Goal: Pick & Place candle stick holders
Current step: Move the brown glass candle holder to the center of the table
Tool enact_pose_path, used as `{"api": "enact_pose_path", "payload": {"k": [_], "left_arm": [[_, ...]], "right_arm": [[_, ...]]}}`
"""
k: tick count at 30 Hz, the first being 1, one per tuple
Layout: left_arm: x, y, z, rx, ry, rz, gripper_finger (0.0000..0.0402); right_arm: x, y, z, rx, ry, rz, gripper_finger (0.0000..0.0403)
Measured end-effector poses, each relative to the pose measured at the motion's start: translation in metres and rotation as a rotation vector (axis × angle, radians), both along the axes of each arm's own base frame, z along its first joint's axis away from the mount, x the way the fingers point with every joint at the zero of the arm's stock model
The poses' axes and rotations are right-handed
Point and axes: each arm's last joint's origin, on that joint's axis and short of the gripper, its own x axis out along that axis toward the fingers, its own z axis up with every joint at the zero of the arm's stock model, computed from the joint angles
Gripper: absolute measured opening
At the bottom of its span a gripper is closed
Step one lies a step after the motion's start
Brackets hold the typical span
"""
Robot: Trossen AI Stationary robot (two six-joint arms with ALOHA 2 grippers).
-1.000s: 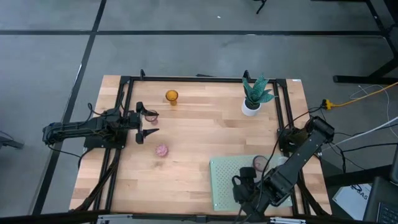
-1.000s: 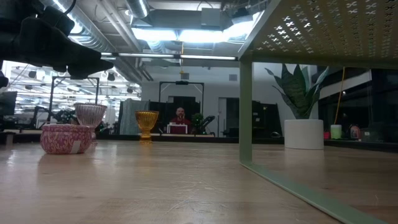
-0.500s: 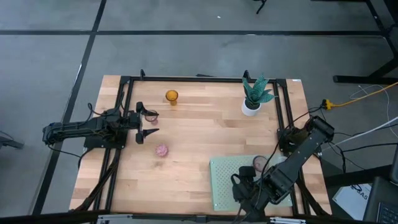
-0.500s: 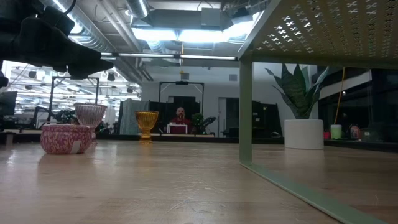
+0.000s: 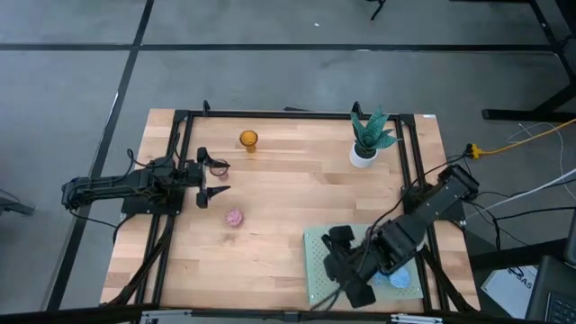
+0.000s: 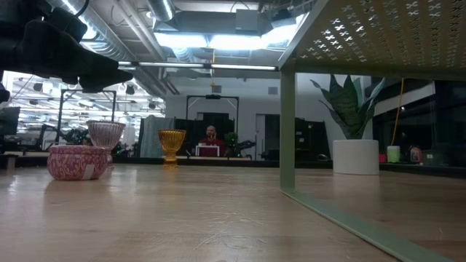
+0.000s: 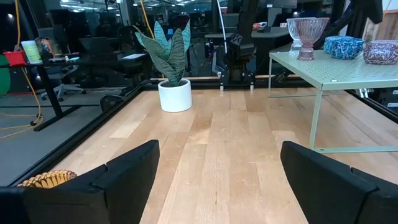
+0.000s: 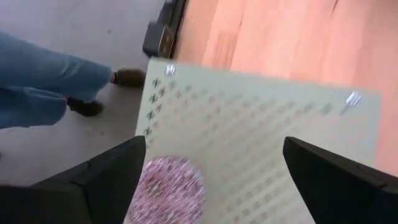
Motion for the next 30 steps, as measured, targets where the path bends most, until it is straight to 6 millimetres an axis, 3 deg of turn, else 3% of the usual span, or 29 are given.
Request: {"api": "enact_pose_path", "payload": {"k": [11,23,30], "left_arm": [[0.000,0.000,0.000,0.000,0.000,0.000,0.0334],[0.000,0.000,0.000,0.000,0.000,0.000,0.0334],[0.000,0.000,0.000,0.000,-0.002,0.000,0.0334]], "right_arm": [[0.050,-0.053,0.014,-0.079,-0.225,0.125,0.0383],[0.102,-0.163,0.019,-0.283,-0.395,0.011,0.0383],[0.139,-0.227,-0.002,-0.279,-0.469,-0.052,0.0383]]}}
